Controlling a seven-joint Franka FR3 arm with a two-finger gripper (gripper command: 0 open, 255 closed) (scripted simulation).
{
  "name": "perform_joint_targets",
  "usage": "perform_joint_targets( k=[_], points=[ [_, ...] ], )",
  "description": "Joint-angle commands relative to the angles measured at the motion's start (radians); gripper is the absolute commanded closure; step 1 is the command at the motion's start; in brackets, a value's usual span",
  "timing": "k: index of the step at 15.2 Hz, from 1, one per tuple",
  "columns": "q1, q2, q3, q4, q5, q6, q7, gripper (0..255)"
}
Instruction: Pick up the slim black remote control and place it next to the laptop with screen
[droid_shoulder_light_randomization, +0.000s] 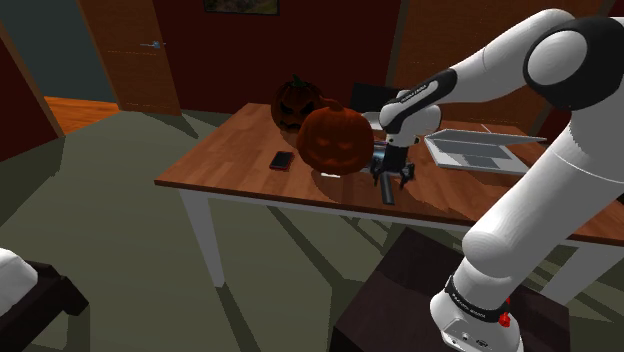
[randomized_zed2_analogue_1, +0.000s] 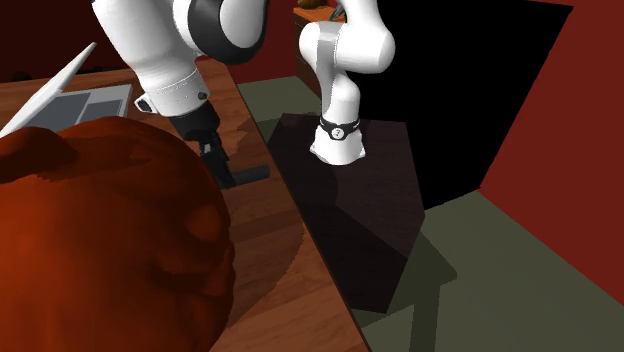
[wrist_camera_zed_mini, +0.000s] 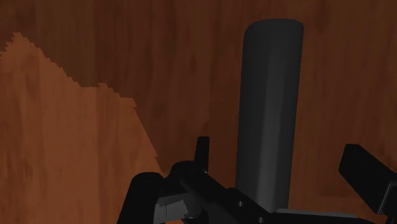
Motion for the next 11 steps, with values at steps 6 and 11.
perform_joint_targets(
  k=[6, 11],
  points=[
    [0.002, 0.019, 0.000, -0.021, 0.009, 0.039, -0.007, 0],
    [0.002, 0.019, 0.000, -0.021, 0.009, 0.039, -0.007, 255]
  ],
)
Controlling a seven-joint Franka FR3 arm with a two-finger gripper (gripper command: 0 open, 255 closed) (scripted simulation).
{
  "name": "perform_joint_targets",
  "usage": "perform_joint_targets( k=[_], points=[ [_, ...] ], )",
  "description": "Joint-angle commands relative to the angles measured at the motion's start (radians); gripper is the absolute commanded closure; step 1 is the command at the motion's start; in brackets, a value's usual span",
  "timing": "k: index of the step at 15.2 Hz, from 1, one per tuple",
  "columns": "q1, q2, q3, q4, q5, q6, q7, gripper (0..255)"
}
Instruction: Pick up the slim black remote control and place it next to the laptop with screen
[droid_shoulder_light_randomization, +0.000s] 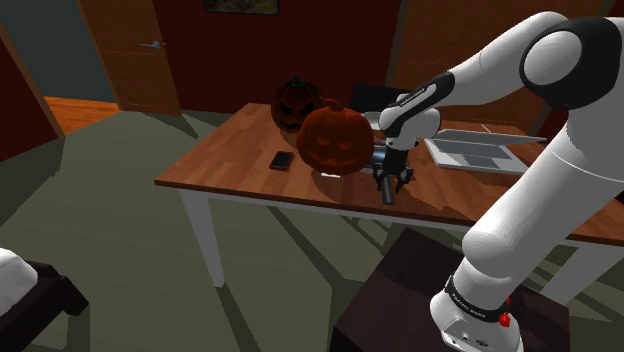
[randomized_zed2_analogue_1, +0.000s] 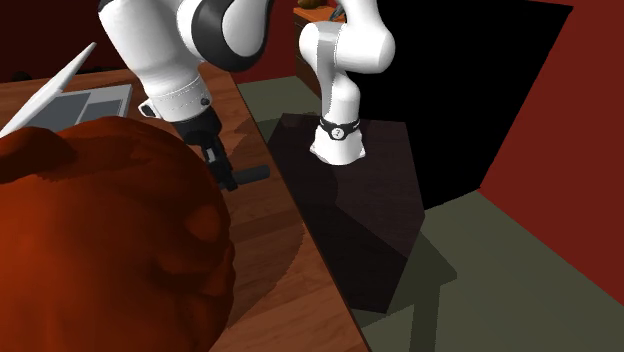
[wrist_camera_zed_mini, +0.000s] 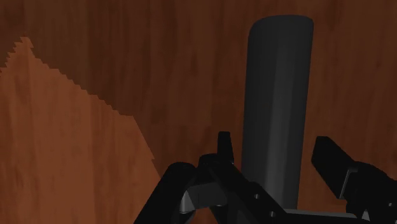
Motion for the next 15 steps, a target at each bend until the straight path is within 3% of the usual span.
perform_joint_targets(
  k=[1, 8, 15],
  points=[
    [0.002, 0.004, 0.003, -0.003, 0.003, 0.004, -0.001, 255],
    [0.003, 0.005, 0.002, -0.003, 0.003, 0.004, -0.001, 255],
    [-0.001, -0.064, 0.006, 0.034, -0.023, -0.097, 0.028, 255]
  ],
)
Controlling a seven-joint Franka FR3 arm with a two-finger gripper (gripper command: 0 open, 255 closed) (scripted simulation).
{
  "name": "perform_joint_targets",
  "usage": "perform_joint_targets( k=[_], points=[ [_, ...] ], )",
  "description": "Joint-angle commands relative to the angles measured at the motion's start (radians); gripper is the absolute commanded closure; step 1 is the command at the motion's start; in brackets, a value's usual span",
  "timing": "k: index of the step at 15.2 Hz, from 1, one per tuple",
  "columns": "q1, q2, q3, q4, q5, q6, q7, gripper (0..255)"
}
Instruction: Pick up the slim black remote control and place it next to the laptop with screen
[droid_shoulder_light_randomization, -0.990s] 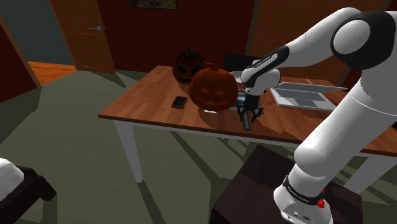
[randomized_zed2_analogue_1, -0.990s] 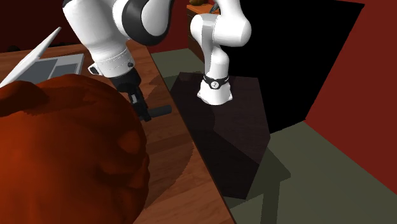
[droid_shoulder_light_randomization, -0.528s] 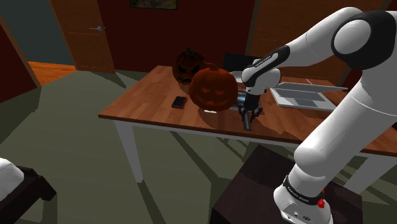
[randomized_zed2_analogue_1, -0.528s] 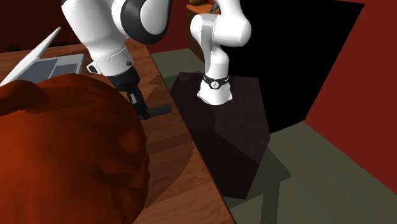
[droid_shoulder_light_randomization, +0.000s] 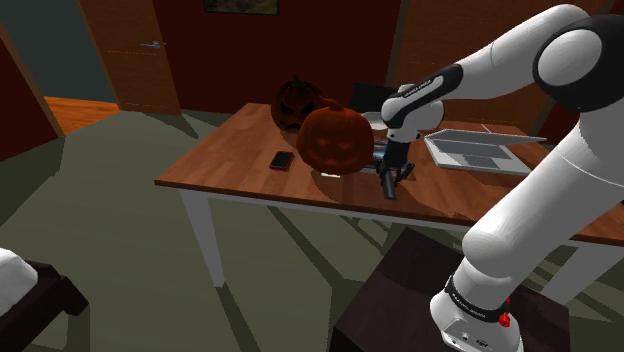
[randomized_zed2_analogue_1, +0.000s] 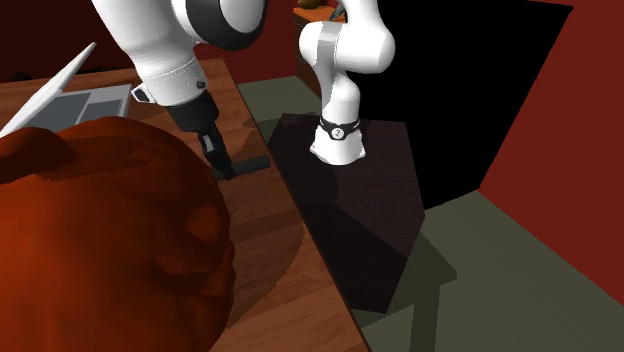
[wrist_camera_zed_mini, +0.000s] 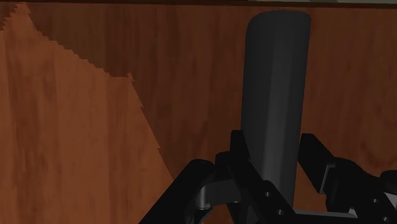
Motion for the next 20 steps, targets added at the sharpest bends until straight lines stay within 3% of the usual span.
perform_joint_targets(
  k=[1, 20],
  points=[
    [-0.001, -0.020, 0.002, 0.010, -0.007, -0.030, 0.008, 255],
    [-0.006, -0.138, 0.017, 0.166, -0.037, -0.298, 0.058, 255]
  ],
)
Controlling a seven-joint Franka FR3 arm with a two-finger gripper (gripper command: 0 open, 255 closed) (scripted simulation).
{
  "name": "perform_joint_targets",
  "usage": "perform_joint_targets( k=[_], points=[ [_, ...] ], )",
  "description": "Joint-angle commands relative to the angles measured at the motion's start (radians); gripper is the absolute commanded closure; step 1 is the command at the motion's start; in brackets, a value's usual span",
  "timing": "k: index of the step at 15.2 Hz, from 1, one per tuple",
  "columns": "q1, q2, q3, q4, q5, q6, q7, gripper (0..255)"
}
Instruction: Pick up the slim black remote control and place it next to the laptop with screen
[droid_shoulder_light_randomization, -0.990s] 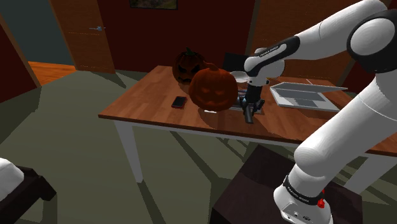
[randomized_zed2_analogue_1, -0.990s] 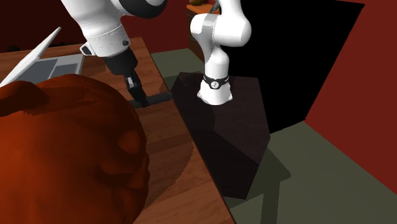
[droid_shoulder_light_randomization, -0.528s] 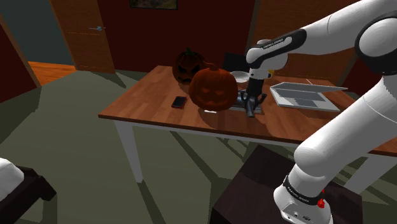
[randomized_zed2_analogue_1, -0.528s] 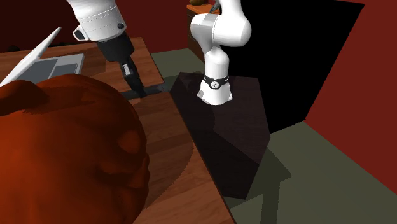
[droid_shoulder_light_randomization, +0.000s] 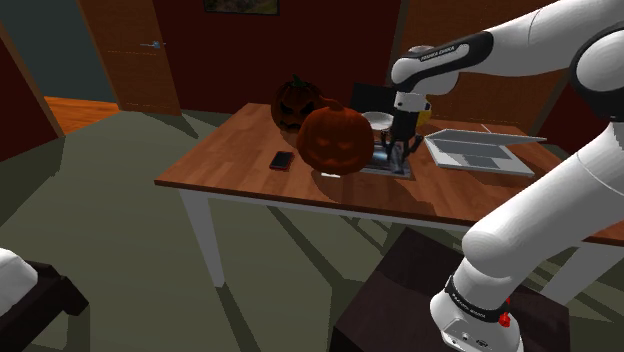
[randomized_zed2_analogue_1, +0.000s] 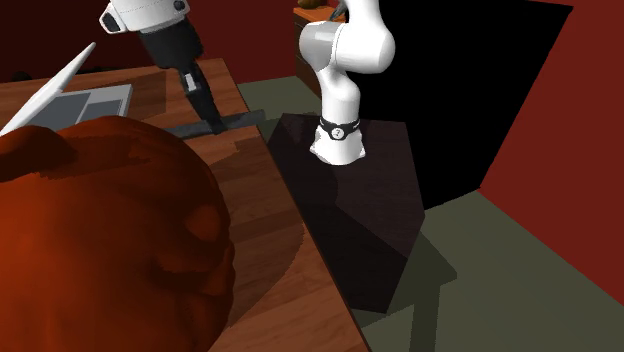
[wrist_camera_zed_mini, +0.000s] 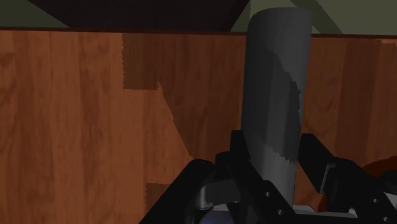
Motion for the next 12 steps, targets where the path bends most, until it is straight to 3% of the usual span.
perform_joint_targets(
  k=[1, 12],
  points=[
    [0.000, -0.010, 0.002, 0.018, -0.001, -0.028, 0.006, 255],
    [0.002, -0.035, 0.009, 0.144, -0.004, -0.177, 0.025, 255]
  ],
)
